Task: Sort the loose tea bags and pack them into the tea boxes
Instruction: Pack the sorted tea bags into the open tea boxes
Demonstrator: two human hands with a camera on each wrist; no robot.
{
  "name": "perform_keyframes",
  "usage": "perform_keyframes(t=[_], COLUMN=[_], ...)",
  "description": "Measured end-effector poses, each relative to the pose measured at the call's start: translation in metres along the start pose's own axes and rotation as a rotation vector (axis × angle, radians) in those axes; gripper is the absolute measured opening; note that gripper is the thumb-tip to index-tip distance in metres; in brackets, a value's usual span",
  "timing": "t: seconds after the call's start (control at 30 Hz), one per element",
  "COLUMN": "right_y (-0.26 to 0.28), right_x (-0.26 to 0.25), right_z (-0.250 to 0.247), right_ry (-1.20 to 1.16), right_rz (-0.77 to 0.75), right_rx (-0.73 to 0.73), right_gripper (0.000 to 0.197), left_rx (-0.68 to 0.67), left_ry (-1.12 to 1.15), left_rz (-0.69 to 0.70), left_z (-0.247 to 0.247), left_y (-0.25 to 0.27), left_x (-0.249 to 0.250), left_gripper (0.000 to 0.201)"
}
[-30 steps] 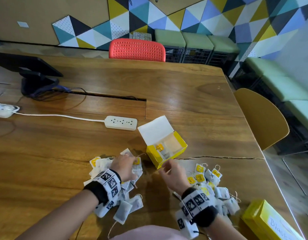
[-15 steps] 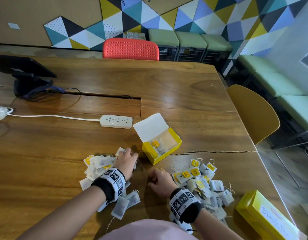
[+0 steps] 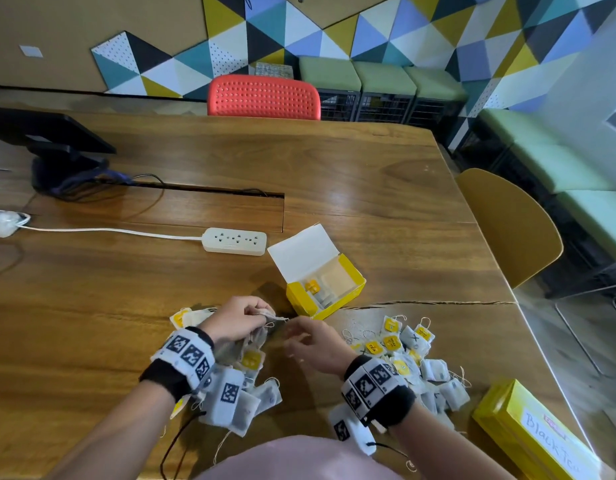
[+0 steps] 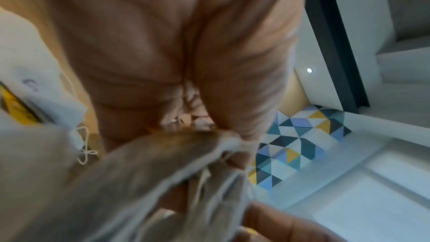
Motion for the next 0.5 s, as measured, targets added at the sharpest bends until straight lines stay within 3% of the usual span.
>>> perform_keyframes(t=[0.07,0.17,0.27,0.37,0.5], right_y=[-0.003,-0.007,-0.009,-0.011,-0.013], right_x=[-0.010,-0.019,-0.021,-0.019,-0.015], right_z=[0.005,0.009,0.005,-0.001,-0.006], right_ry=[-0.098,-0.057,-0.057,-0.083,-0.239], right_rz=[-0.006,-0.036,-0.038,-0.026,0.006], right_rx=[-0.035,-0.034,0.029,0.094,0.106], right_gripper=[0.039,0.049,0.009,0.022,0.016], left_rx=[-0.080,-0.148,-0.133,-0.129,-0.124], left_ry=[0.103,0.107,0.137,0.244,0.263], left_rz=[0.002,0.024,0.022,-0.028,-0.102], left_z=[0.001,0.004,0.005,0.003,-0.003], left_y=[0.006,0.011,0.011,0.012,0.009], left_x=[-0.003,-0.007,-0.011,-0.014,-0.017], left_gripper=[0.017,0.015,0.017,0.024,0.029])
Point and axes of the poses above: each hand's wrist, its own y-axis away from the middle knuckle, its own z-axis out of the palm, x = y × z, the point moved 5 cm from there along -y, towards the middle knuckle, and after that the axes turned 1 degree about x, right-handed, at the moved point
